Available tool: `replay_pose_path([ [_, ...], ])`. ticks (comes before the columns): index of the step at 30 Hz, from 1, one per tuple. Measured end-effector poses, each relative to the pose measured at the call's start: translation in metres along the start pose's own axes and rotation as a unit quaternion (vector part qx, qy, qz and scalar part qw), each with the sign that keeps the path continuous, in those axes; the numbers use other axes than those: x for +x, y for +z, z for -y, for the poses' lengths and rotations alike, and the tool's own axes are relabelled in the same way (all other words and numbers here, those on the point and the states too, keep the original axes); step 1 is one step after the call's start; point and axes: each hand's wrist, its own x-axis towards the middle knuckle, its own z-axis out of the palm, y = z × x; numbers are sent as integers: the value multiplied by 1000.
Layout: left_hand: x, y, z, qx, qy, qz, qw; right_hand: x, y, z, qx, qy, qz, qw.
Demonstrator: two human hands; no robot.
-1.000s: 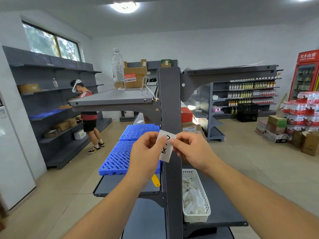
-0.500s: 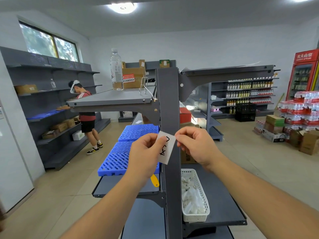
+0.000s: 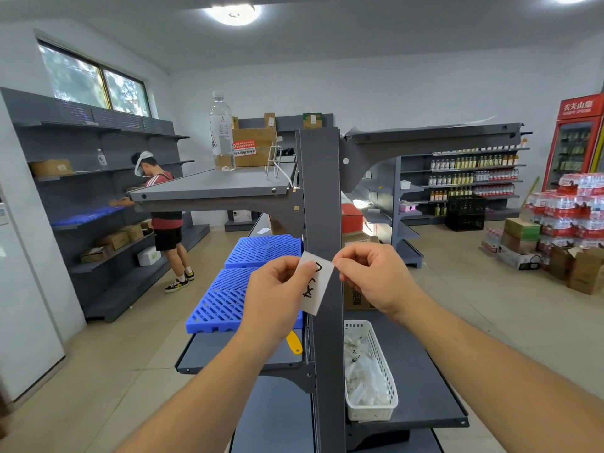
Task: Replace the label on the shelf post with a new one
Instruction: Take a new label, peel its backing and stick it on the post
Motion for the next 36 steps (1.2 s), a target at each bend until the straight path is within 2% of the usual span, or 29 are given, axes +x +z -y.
replay_pose_path([
  [7,1,0,-1,-3,4,2,1000,1,1,1,-26,-5,11,1000],
  [13,2,1,-2,-9,9,-23,1000,0,4,4,21,17,36,999],
  [17,-2,1,-3,85,82,-55,991,-2,8,5,36,22,36,998],
  [21,-7,1,-2,109,125,-16,986,-1,10,3,50,24,33,998],
  [30,-10,2,-5,113,125,3,986,0,10,-2,47,5,30,998],
  [36,-6,6,-2,77,79,-1,994,1,11,-7,-2,-28,18,999],
])
